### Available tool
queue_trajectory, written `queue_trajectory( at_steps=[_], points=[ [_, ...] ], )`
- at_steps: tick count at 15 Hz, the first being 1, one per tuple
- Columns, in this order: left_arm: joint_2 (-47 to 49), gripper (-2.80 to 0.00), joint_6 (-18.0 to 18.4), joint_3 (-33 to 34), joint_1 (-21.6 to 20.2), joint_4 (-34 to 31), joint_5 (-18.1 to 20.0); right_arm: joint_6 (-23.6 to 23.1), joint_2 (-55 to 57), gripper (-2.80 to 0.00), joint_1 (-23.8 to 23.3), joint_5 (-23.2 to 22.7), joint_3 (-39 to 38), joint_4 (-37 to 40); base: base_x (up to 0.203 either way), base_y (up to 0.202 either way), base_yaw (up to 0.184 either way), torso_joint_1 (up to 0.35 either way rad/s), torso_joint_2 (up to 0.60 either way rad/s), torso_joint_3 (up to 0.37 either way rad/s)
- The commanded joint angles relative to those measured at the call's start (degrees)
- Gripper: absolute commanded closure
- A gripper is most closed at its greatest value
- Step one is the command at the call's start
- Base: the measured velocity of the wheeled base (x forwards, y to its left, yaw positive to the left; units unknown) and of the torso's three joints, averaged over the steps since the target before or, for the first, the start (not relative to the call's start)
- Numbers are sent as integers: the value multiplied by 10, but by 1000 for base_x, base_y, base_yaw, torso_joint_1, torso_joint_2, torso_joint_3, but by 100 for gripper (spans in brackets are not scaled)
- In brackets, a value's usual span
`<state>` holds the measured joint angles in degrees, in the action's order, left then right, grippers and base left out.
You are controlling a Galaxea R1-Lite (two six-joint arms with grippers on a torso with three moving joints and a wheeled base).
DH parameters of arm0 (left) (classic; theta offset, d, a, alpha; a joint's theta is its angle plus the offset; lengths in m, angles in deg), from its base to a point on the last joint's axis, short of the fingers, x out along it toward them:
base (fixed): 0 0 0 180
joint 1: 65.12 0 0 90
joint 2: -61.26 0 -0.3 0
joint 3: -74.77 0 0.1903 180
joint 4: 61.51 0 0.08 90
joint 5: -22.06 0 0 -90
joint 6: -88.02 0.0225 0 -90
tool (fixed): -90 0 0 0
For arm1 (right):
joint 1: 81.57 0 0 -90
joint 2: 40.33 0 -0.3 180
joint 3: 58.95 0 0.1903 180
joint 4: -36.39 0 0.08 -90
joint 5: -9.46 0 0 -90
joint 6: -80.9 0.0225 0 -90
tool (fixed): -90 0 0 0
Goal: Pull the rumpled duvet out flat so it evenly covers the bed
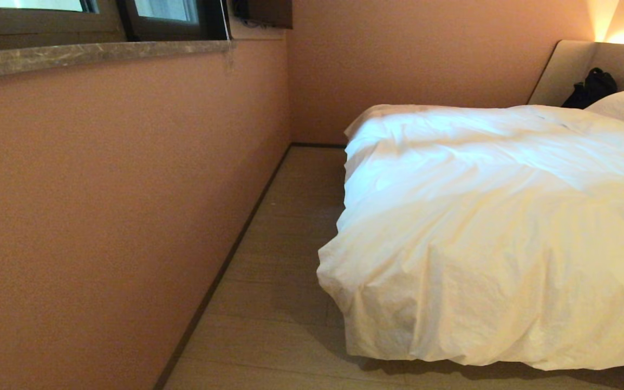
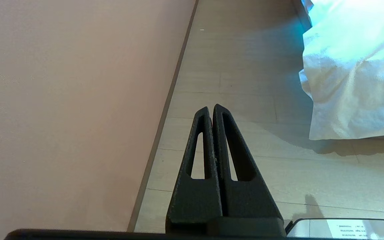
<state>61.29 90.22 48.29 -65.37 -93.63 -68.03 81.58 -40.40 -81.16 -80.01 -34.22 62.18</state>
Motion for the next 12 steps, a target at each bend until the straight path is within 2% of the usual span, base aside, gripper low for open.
queue_trajectory(
  at_steps=[1,12],
  points=[
    [0,0,-1,0,0,0,0,0,1,0,0,0,0,0,0,0,0,0,0,0],
    [0,0,1,-1,0,0,1,0,1,0,-1,0,0,-1,0,0,0,0,0,0]
  ],
)
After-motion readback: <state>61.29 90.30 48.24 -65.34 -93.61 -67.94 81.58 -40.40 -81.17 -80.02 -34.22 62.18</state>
